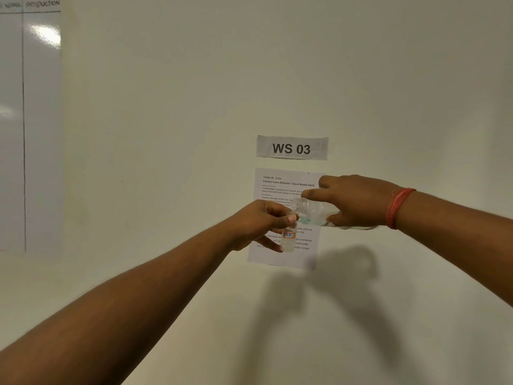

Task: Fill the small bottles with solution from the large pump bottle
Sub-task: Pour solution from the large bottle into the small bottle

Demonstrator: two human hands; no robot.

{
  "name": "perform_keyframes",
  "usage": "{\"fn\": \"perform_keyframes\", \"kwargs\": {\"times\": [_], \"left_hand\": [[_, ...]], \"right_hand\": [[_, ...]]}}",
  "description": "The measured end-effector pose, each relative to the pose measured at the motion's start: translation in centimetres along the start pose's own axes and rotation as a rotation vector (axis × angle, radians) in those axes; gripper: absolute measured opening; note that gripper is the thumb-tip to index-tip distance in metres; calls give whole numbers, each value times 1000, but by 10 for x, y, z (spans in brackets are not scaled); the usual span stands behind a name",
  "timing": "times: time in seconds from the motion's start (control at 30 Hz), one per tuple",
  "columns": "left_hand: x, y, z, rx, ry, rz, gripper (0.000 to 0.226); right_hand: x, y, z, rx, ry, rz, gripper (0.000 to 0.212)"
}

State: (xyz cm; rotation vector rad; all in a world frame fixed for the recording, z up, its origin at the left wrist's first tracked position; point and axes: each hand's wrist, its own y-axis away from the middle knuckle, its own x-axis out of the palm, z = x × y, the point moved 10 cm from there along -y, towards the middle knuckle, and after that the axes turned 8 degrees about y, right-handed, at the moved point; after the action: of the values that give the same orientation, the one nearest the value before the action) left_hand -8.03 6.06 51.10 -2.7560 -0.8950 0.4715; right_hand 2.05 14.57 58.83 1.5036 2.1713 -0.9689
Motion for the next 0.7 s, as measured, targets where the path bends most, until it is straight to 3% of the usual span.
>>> {"fn": "perform_keyframes", "kwargs": {"times": [0.7], "left_hand": [[0,-1,5,-7,13,-3,25]], "right_hand": [[4,-7,2,-48,63,41,73]]}}
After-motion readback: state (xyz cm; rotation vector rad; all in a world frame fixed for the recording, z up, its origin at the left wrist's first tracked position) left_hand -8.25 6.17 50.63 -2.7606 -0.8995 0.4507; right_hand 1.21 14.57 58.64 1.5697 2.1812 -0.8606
